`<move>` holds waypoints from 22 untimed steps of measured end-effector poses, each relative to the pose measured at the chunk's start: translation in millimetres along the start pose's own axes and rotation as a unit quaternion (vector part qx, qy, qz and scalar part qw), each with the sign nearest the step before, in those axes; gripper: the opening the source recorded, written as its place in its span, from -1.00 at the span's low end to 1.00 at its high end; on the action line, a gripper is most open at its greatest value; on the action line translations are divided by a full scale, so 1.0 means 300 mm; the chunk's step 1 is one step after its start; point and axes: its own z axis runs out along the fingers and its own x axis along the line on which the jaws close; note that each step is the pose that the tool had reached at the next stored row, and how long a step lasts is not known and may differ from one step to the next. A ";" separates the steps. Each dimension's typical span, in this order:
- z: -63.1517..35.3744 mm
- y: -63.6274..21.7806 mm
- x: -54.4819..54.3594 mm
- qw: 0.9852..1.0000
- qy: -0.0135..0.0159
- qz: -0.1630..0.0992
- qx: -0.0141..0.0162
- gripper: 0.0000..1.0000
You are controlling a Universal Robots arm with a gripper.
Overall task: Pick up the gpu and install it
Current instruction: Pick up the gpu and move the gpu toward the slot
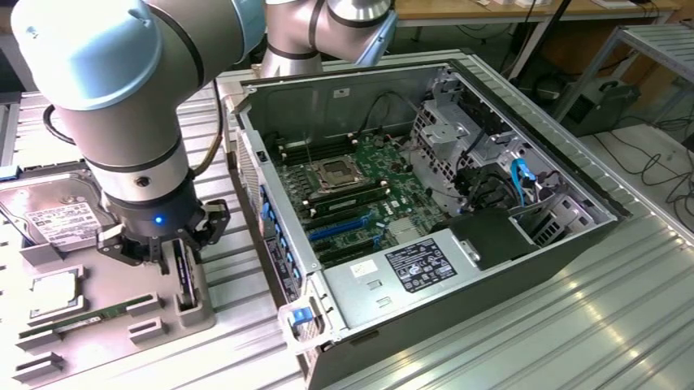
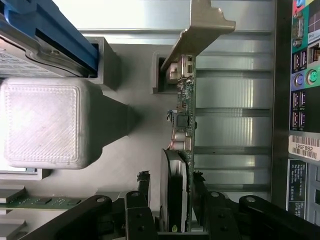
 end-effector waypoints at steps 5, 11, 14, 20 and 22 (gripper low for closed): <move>0.007 0.009 0.000 1.000 0.000 0.000 0.000 -0.10; 0.011 0.013 0.000 1.000 0.000 0.000 0.000 -0.10; 0.012 0.013 0.000 1.000 0.000 0.000 0.000 -0.10; 0.015 0.013 0.000 1.000 0.000 0.000 0.000 -0.39; 0.015 0.013 0.000 1.000 0.000 0.000 0.000 -0.44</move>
